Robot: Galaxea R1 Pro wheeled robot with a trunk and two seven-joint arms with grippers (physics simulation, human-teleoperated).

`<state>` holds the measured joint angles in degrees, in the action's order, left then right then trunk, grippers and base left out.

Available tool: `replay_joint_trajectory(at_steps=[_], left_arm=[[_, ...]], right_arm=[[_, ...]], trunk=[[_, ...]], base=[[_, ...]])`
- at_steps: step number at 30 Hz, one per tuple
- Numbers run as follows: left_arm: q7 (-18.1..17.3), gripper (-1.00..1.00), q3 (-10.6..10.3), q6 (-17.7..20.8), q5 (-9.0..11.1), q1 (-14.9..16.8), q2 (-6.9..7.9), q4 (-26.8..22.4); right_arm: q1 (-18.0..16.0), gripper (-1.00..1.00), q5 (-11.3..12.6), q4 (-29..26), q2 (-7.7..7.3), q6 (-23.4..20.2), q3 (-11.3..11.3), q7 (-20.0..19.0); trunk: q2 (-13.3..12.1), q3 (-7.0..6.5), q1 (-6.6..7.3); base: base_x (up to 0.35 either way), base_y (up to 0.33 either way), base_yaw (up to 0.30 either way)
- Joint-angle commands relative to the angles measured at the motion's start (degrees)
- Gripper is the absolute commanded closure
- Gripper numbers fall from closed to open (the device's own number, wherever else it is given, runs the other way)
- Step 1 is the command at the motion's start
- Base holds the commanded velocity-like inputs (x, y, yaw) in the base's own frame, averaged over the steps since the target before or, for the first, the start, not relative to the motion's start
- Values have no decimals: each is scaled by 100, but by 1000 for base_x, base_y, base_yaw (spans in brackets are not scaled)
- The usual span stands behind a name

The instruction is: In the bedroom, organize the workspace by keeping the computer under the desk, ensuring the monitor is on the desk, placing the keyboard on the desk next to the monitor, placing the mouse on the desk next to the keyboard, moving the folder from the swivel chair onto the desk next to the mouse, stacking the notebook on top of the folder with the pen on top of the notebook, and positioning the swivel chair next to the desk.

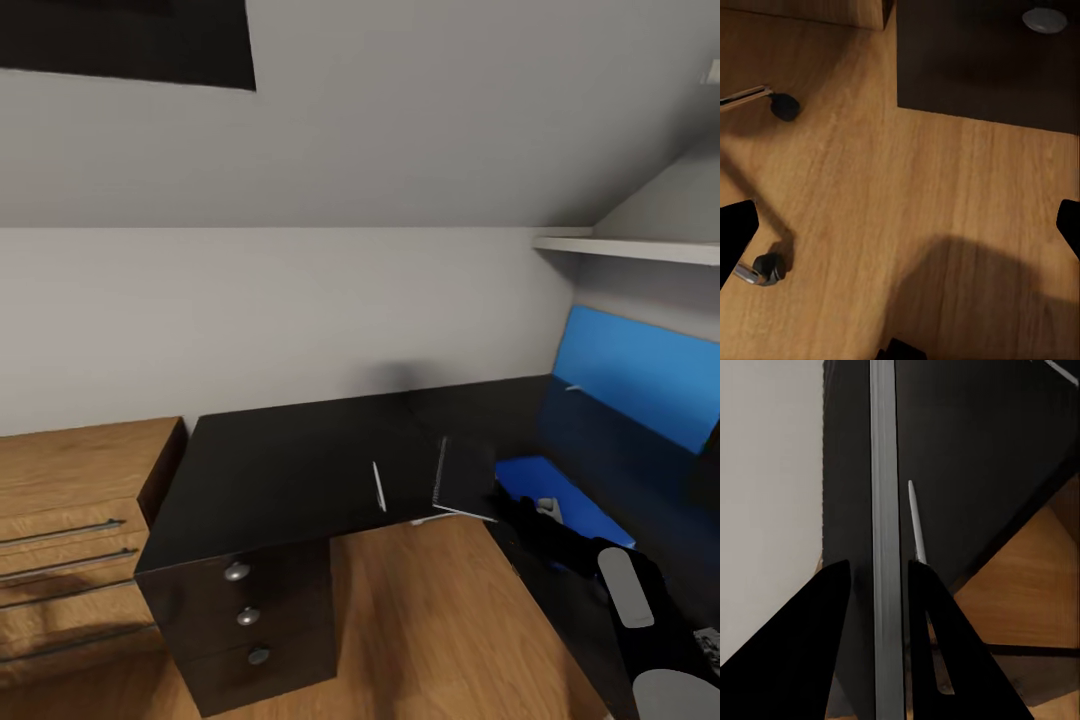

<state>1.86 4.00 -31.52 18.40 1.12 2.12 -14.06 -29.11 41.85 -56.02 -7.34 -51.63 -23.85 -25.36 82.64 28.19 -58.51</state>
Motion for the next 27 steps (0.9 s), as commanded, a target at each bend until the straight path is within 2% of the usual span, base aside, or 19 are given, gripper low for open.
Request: replay_joint_trajectory(at_steps=[1,13,23,27], left_arm=[[16,-100,21,-12,-33,2,-2,-1],[16,-100,21,-12,-32,2,-7,-1],[16,-100,21,-12,-32,2,-10,-1],[16,-100,21,-12,-30,2,-10,-1]], right_arm=[[-7,100,-16,3,3,-32,-14,-40],[-7,100,-35,1,-4,-17,-15,-62],[-7,100,-84,2,-4,51,-14,-74],[-1,100,-171,21,-4,247,-14,-74]], trunk=[[3,6,0],[3,6,0],[3,6,0],[3,6,0]], base=[[0,0,-256],[0,0,-243],[0,0,-51],[0,0,-6]])
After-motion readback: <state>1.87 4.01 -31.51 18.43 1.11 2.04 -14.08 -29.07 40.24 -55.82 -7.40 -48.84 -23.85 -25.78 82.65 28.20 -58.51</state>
